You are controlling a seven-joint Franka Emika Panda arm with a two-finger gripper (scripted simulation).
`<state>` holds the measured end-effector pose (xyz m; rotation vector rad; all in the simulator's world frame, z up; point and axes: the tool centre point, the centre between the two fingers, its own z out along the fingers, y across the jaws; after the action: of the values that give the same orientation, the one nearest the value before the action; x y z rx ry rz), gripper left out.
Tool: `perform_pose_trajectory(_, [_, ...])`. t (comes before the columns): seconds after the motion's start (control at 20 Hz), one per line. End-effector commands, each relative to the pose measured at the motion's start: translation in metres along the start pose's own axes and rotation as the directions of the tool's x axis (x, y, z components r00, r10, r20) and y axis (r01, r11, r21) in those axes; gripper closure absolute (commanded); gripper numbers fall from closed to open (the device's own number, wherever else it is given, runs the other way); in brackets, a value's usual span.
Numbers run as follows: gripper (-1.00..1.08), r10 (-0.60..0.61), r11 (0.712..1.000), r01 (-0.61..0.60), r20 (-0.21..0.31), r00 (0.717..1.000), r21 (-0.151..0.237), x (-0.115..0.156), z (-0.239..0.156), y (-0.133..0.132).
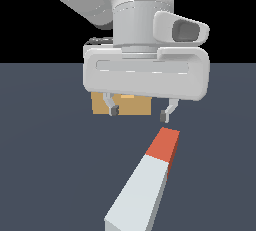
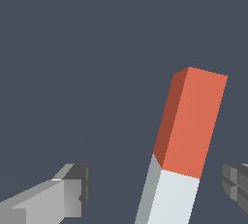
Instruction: Insert the peg into the horizontal hole in a box.
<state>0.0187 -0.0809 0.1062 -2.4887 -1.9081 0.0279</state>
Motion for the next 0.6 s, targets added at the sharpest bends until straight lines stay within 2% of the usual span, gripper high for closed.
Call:
perform_pose_trajectory(0.0, [-0.92,0.081,0.997,-0.081,-0.003,0.997,-0.005,-0.026,0.012,0.012])
perform_pose_trajectory(0.3, [-0.92,0.212,0.977,-0.212,-0.011,0.977,-0.011,-0.069,0.03,0.025])
perform_pose_trajectory(0.55, [-0.92,0.249,0.968,-0.249,-0.014,0.968,-0.012,-0.081,0.036,0.028])
